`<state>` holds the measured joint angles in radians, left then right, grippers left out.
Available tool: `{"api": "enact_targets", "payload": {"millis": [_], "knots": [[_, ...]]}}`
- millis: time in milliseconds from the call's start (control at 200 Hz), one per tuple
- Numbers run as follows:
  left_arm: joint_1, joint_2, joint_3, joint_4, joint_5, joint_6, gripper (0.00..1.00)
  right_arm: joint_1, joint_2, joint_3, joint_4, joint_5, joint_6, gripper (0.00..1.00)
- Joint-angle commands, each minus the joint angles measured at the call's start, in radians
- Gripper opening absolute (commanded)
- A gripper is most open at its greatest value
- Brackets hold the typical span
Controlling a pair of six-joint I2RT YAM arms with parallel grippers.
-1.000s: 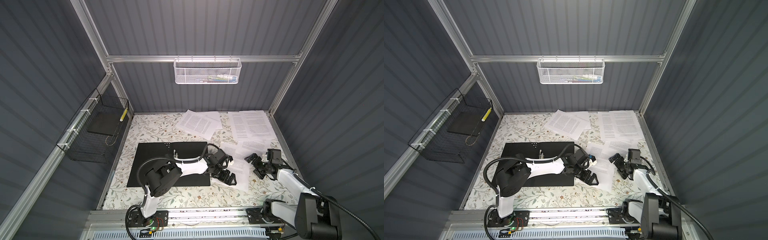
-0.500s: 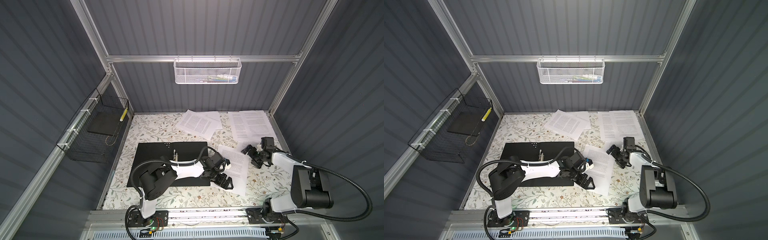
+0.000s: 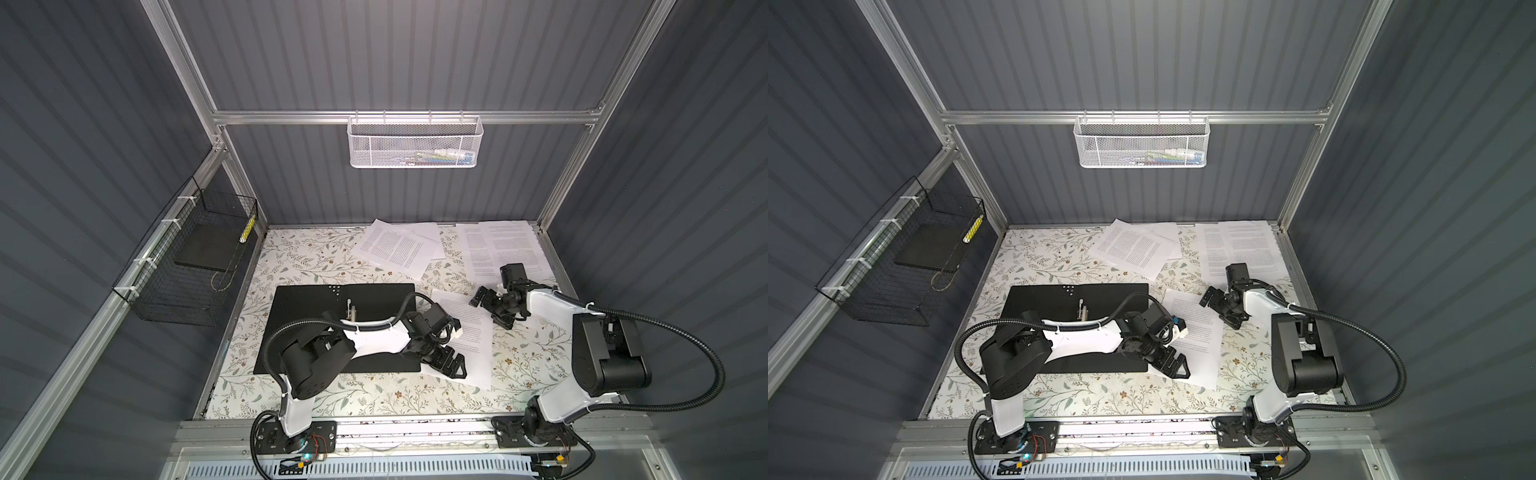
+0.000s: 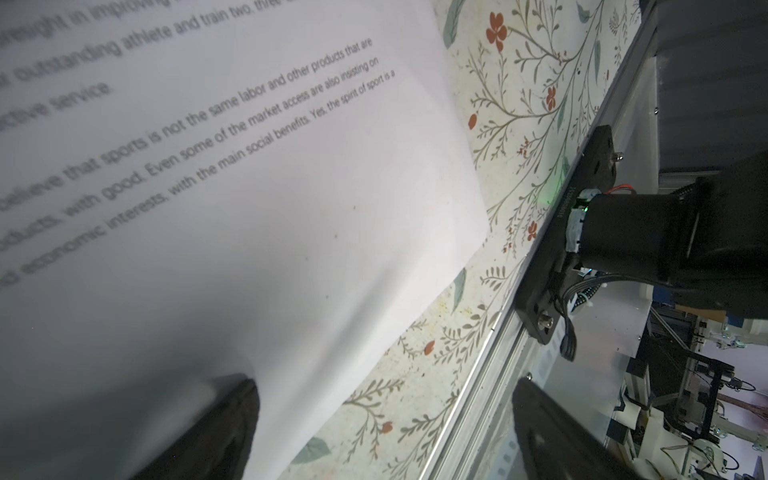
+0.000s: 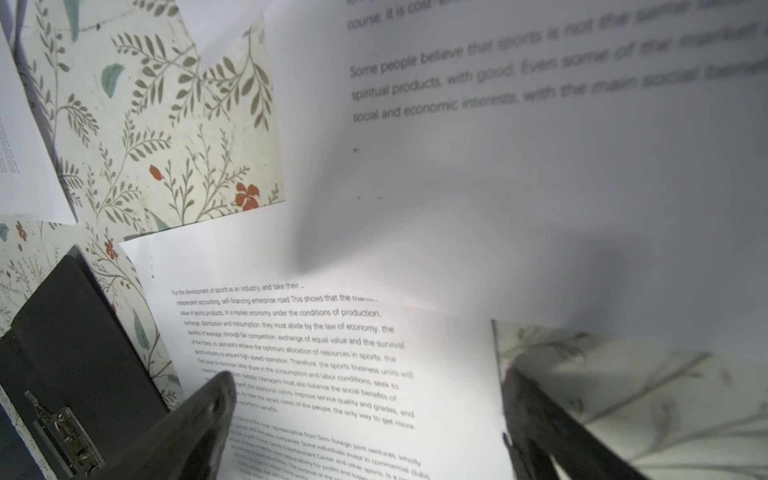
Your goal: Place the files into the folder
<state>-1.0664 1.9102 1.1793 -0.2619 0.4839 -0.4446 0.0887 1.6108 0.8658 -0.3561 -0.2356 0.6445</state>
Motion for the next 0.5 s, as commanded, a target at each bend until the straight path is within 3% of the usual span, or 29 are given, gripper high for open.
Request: {"api": "enact_targets", "payload": {"millis": [0, 235, 495], "knots": [[-0.004, 0.08, -0.013, -0.14, -0.041, 0.024, 0.96, 0.016, 0.01, -0.023, -0.08, -0.045, -0.009, 0.99], [-0.004, 0.115, 0.013, -0.145, -0.042, 0.04, 0.96, 0.019, -0.004, -0.088, -0.037, -0.178, 0.008, 0.99], [0.001, 0.142, 0.029, -0.148, -0.045, 0.052, 0.96, 0.018, -0.154, -0.222, 0.044, -0.264, 0.027, 0.99]]}}
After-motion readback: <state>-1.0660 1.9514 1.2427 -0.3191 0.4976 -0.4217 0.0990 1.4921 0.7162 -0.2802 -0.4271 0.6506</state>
